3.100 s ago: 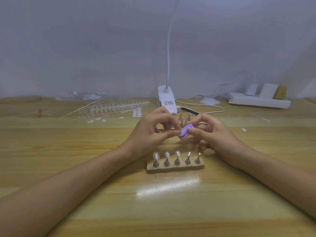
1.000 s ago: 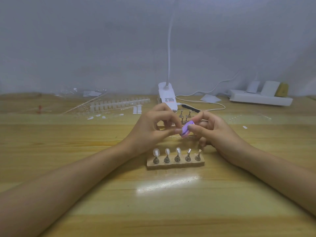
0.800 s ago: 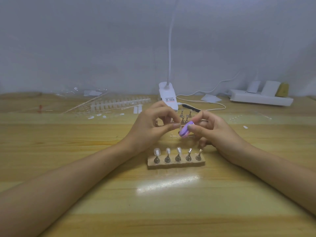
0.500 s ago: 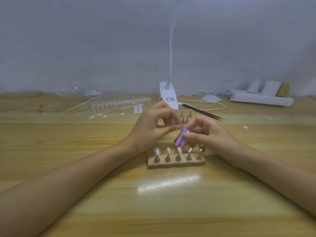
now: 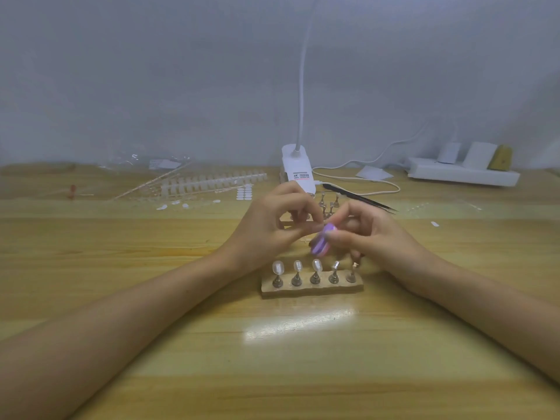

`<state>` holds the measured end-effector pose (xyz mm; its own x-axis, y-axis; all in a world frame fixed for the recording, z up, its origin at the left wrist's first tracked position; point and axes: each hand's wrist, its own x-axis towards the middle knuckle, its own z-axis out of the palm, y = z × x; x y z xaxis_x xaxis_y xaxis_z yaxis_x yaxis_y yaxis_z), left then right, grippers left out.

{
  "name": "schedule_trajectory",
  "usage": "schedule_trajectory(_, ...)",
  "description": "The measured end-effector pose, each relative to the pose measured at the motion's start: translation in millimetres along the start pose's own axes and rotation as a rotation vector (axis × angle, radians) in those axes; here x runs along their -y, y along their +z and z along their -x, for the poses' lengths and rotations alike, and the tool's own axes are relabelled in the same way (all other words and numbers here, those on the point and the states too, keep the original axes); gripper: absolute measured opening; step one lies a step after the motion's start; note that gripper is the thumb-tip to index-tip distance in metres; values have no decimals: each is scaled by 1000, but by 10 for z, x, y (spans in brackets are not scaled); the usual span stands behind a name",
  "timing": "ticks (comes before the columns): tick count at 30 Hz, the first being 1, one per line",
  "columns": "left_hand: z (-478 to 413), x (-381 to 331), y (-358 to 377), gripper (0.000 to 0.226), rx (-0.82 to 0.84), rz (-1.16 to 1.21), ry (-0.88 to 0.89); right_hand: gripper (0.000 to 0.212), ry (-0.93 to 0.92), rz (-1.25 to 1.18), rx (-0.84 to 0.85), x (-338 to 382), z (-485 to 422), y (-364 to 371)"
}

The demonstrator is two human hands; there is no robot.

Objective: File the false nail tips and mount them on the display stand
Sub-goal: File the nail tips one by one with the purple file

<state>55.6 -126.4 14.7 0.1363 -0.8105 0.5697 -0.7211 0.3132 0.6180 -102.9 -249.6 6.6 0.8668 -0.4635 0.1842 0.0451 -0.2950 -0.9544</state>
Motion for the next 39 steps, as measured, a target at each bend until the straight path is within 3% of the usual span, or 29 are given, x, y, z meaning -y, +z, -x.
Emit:
schedule_trajectory(4,9,-14,4,4,50,8,4,35,42,-187,-230,-12,-28,-60)
schedule_trajectory(9,-6,36,-38,7,13,188,-170,33,2,21,-112,13,50,-40)
schedule_trajectory(13,1,25,-59,8,33,326,-217,21,-81,404,-144,5,87,-114)
schedule_trajectory(17,7,6,-68,7,63,382,-217,25,-156,815,-147,56,93,-184)
schedule_trajectory(22,6,-5,-62,8,91,357,-190,31,-490,611,-84,269,147,-164)
schedule_trajectory(24,4,-22,-58,13,106,361,-194,31,-558,680,-43,338,164,-95)
schedule_trajectory(31,-22,-208,-65,28,172,464,-200,12,-645,767,-151,441,227,-37)
schedule_trajectory(39,-31,-329,-33,10,124,492,-340,17,-679,710,-198,546,261,-81)
